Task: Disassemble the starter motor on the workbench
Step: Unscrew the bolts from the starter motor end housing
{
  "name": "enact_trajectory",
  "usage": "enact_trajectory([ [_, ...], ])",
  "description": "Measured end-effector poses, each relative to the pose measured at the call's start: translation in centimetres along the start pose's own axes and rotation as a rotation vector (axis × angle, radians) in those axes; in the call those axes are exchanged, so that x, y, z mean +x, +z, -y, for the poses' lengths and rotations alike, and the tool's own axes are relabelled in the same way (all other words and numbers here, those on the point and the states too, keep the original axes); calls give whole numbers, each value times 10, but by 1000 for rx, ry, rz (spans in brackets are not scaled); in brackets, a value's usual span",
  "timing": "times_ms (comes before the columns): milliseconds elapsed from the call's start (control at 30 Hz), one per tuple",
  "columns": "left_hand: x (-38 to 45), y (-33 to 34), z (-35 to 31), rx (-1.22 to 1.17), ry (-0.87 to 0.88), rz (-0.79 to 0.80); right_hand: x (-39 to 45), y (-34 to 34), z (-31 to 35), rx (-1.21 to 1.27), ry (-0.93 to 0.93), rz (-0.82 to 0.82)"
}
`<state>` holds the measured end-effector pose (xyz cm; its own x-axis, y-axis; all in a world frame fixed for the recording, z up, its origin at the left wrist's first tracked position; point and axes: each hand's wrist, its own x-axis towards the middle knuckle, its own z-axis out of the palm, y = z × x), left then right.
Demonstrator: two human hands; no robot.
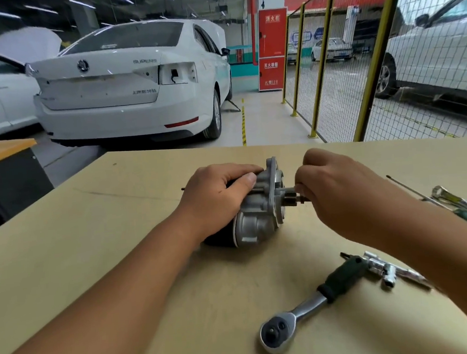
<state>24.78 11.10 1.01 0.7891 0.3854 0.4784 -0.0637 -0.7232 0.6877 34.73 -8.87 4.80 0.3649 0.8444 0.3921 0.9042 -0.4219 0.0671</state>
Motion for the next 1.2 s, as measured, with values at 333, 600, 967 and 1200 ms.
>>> enact_trajectory([
  [333,-8,-2,-7,76,42,12,-4,-11,7,-91,-11,8],
  [600,-15,1,-11,69,22,-9,-4,-9,-2,135,-15,92],
  [967,-18,-3,-20,185,13,35,-6,-16,6,-60,-47,47],
  [1200,-20,-1,-21,156,24,16,-5,-12,-2,136,-51,24],
])
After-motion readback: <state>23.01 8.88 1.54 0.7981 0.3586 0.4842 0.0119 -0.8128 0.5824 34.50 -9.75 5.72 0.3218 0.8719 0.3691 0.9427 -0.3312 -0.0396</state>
